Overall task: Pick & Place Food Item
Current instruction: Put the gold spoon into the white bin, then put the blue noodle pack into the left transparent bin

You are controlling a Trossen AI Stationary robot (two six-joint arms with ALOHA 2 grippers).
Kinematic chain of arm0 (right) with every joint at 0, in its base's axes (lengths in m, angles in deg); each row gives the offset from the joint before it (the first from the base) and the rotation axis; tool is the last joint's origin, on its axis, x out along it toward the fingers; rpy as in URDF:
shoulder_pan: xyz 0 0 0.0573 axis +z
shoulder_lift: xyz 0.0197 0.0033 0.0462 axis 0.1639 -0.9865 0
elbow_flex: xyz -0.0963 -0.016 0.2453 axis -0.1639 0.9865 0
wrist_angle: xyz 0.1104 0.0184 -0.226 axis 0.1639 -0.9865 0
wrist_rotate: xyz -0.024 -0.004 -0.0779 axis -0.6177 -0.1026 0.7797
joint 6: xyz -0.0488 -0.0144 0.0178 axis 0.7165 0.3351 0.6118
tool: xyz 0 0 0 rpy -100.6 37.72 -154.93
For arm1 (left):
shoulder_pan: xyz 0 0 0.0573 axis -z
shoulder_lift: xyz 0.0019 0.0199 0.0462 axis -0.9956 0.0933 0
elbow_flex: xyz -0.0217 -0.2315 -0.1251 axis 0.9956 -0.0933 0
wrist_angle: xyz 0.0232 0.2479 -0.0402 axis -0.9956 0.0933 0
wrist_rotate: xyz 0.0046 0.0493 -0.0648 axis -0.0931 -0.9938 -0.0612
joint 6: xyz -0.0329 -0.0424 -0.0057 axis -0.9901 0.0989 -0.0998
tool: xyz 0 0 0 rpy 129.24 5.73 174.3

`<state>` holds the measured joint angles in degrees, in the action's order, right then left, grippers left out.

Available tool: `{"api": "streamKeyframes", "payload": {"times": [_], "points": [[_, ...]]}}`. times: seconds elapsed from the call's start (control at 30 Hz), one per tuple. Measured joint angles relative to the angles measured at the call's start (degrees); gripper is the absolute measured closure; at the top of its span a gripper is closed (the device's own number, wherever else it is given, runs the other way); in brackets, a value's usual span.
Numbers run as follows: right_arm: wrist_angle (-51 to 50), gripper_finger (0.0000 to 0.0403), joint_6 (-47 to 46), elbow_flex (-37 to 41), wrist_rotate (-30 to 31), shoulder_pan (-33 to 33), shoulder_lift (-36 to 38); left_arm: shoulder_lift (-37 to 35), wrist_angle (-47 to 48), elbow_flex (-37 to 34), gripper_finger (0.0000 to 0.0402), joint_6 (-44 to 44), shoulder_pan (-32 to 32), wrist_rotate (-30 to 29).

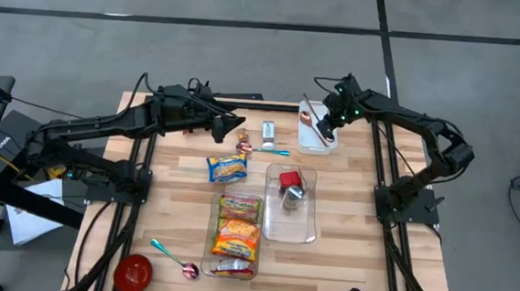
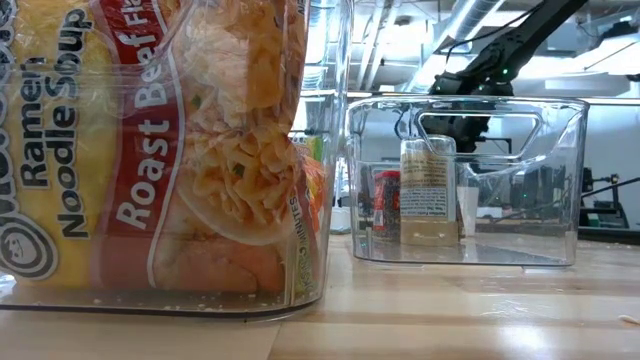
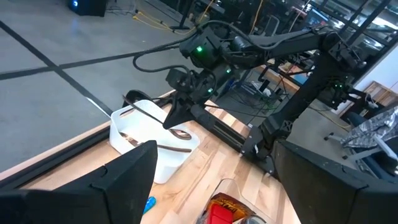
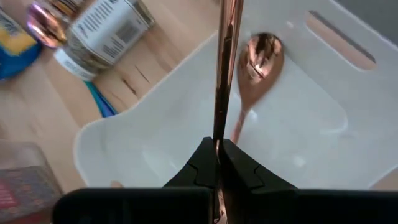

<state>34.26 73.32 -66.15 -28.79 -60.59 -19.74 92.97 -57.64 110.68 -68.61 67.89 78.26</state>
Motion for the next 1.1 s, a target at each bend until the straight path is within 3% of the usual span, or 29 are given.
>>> {"api": "streamKeyframes", "payload": {"times": [0.7, 1.1], "points": [[-1.3, 0.0401, -1.32, 0.0, 1.55, 0.87, -1.37, -0.02, 0.07, 0.0, 0.0088, -0.5, -0.01, -0.3], [-1.82, 0.0321, -4.71, 0.0, 2.24, 0.87, -1.3, -0.02, 0.07, 0.0, 0.0088, -0.51, -0.02, -0.5]]}}
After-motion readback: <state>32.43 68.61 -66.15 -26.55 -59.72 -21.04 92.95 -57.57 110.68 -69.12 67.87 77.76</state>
